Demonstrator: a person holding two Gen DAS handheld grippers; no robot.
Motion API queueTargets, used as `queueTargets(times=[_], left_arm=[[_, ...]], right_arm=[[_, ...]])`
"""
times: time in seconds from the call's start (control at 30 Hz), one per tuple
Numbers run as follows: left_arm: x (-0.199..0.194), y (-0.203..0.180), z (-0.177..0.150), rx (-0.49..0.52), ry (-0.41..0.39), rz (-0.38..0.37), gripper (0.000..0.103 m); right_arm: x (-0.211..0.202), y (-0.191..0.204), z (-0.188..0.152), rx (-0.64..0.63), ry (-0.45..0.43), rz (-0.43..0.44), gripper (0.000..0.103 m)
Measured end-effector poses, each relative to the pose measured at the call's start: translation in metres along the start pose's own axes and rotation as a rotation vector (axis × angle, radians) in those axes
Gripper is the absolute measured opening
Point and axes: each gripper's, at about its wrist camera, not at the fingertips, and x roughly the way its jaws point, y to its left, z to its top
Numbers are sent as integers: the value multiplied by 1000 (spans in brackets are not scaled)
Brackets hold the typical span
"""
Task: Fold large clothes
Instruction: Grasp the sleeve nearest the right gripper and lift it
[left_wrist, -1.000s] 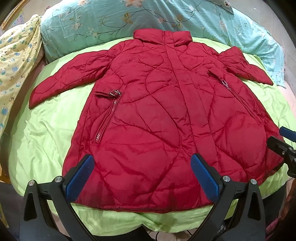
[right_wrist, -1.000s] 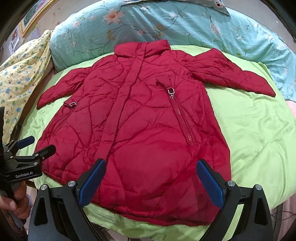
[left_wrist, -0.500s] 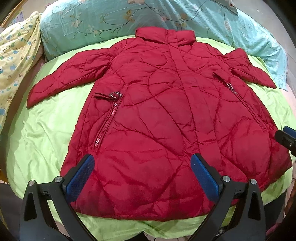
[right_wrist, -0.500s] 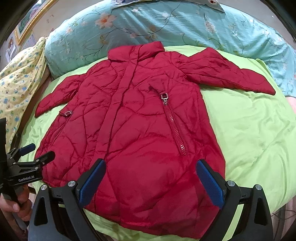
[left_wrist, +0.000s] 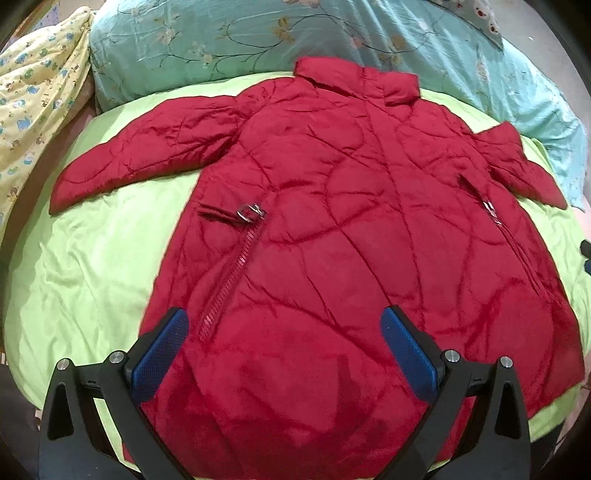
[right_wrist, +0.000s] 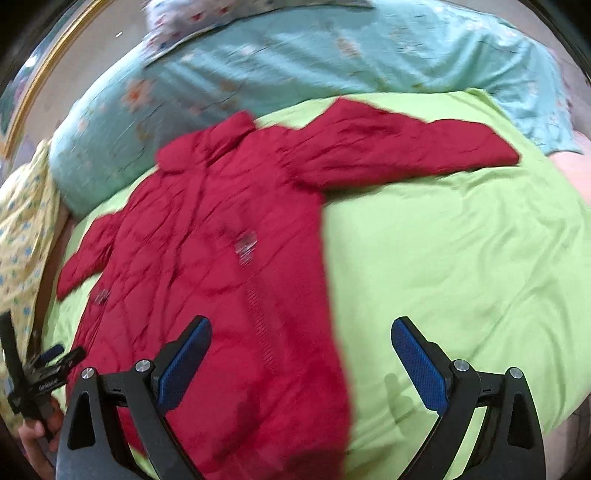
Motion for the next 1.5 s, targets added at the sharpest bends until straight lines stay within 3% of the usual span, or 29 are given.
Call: queueTargets(times=[0.43, 0.53, 0.67, 0.77, 0.87, 0.97, 1.03, 1.1, 1.23, 1.5], left_arm=[[25, 5, 22, -12, 27, 50, 103], [31, 0, 22, -5, 37, 50, 103], [41, -6, 22, -3, 68, 51, 103], [44, -8, 21, 2, 76, 51, 103], [48, -10, 19, 2, 85, 55, 103], [54, -9, 19, -5, 100, 55, 103], [55, -10, 18, -5, 103, 54, 103], [57, -10, 18, -5, 106, 52, 103], [59, -10, 17, -11, 112, 42, 103], [52, -5, 16, -33, 97, 15, 103]], right_arm=[[55, -145, 85, 250, -105, -66, 97], [69, -173, 102, 312, -125, -76, 84], [99, -201, 125, 375, -142, -92, 78], [120, -228, 138, 443, -142, -109, 67], [137, -251, 143, 517, -163, -98, 64], [145, -259, 151, 523, -205, -73, 58], [150, -260, 154, 513, -213, -55, 26], [150, -256, 158, 489, -226, -29, 18], [134, -234, 164, 403, -271, 18, 13], [90, -168, 171, 251, -320, 154, 12]])
